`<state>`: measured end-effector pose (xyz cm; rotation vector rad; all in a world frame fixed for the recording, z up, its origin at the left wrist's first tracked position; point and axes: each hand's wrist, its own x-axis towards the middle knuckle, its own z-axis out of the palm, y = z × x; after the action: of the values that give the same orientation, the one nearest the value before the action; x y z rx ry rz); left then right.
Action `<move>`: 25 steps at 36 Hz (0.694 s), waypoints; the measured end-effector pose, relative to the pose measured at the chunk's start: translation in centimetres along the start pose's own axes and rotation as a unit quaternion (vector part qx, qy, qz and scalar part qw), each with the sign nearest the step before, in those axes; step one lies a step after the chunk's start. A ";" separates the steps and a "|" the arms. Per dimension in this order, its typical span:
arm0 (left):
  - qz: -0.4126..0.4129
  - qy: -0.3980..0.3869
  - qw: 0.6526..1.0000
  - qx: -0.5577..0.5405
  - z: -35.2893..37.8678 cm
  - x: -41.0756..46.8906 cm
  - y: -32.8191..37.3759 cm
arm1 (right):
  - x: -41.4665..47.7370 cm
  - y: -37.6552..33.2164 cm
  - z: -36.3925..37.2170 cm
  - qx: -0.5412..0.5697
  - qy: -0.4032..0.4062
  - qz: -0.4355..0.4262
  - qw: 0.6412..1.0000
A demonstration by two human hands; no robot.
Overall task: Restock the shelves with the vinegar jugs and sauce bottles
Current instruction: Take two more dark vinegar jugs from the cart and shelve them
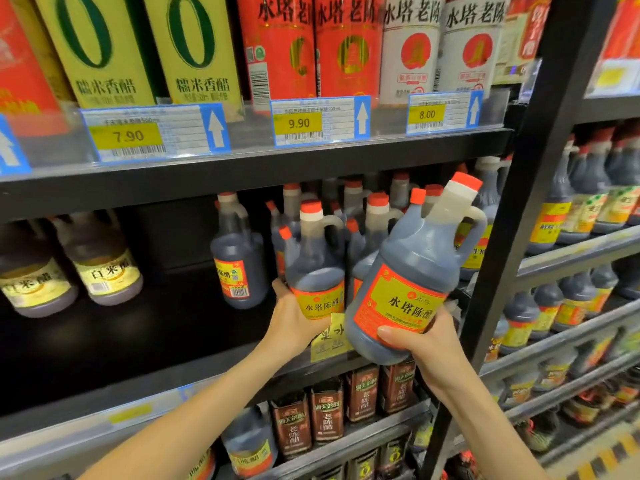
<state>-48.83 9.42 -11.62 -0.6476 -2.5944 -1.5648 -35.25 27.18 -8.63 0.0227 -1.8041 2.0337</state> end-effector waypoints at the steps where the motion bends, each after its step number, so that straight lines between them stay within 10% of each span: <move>1: 0.006 -0.005 1.000 -0.004 0.0 -0.1 0.3 | 0.0 -0.1 0.1 -0.001 -0.001 0.001 1.000; 25: 0.061 -0.075 0.987 -0.130 -10.4 -6.4 7.0 | -1.2 -0.2 7.1 -0.044 -0.110 0.033 0.992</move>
<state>-42.21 1.28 -2.23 -0.9600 -2.4125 -1.9009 -35.96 20.08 -7.65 0.1704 -2.0525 2.0639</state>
